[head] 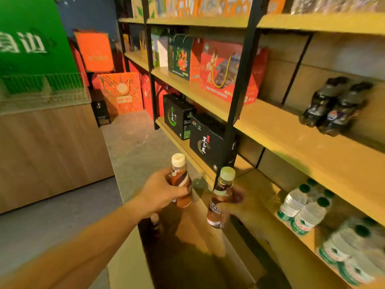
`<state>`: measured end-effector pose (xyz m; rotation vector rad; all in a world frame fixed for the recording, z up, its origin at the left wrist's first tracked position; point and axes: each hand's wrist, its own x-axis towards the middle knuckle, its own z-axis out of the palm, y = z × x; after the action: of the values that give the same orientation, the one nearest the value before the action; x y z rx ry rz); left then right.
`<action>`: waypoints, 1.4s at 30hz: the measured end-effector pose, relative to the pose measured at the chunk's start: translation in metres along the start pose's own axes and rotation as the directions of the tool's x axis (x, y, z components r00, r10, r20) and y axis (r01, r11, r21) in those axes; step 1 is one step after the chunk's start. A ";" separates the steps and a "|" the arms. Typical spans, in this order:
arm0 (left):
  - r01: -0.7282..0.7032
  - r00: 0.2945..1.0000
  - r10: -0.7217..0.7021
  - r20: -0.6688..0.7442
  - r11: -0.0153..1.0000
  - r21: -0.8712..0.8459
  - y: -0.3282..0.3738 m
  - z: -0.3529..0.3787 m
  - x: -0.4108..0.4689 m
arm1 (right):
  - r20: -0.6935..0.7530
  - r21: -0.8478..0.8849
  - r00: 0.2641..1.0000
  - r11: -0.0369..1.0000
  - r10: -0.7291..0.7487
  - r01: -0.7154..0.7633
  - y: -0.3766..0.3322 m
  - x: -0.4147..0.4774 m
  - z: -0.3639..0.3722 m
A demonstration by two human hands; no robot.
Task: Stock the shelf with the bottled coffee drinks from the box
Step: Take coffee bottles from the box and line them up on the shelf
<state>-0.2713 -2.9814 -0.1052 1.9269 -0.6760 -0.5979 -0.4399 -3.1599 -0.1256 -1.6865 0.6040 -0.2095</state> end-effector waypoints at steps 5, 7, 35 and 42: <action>-0.126 0.991 0.130 0.034 0.986 -0.114 0.074 -0.026 -0.021 | -0.171 0.000 0.979 0.993 -0.114 0.116 -0.062 -0.040 -0.020; -0.163 0.983 0.174 0.061 0.975 -0.149 0.101 -0.033 -0.029 | -0.197 0.062 0.972 0.988 -0.130 0.145 -0.087 -0.061 -0.027; -0.413 0.391 0.556 0.733 0.818 -0.399 0.325 0.306 -0.364 | -0.920 0.069 0.391 0.970 -0.028 0.232 -0.043 -0.658 -0.181; -0.372 0.334 0.556 0.761 0.820 -0.435 0.353 0.435 -0.496 | -0.967 0.061 0.255 0.989 0.025 0.134 0.020 -0.829 -0.225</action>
<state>-0.9889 -3.0522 0.0956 1.0017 -1.7028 -1.2230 -1.2497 -2.9430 0.0624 -1.2596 1.4182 -1.4274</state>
